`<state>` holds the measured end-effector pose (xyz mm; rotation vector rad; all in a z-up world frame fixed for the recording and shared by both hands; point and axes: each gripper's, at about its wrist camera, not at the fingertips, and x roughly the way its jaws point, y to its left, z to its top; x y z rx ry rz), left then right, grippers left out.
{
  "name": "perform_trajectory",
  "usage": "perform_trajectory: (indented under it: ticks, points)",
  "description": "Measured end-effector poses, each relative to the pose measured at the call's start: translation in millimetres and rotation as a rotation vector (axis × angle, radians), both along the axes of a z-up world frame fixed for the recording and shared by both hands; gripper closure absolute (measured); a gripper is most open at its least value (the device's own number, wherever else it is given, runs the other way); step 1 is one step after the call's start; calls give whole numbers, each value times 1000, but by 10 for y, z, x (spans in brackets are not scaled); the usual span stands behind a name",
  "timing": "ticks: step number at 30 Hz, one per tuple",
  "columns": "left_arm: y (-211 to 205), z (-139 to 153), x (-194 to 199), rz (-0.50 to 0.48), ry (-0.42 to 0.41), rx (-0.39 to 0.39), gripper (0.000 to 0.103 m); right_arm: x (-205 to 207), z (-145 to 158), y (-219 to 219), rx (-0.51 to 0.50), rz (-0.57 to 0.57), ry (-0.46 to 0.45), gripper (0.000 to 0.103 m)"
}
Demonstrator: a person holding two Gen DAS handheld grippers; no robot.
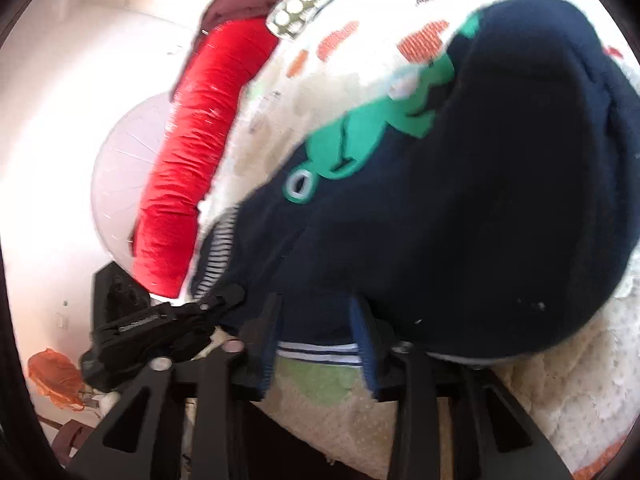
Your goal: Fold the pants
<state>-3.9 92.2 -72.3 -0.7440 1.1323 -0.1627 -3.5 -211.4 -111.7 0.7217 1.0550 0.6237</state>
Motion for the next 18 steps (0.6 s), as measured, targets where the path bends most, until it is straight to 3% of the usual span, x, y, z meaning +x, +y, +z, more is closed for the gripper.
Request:
perform_trajectory:
  ticks: [3, 5, 8, 11, 13, 18]
  points:
    - [-4, 115, -15, 6, -25, -19, 100, -96, 41, -14, 194, 61, -7, 37]
    - [-14, 228, -15, 4, -51, -33, 100, -110, -4, 92, 305, 124, 32, 36]
    - [-34, 375, -10, -5, -86, -46, 100, -95, -97, 265, 355, 180, 87, 36]
    - [-52, 460, -8, -9, -107, -32, 100, -74, -231, 349, 342, 175, 147, 36]
    - [-44, 471, -16, -7, -111, -21, 100, -73, -252, 248, 307, 111, 142, 36]
    - [-8, 398, -43, -8, -101, -17, 100, -96, -3, -427, 144, -142, 4, 36]
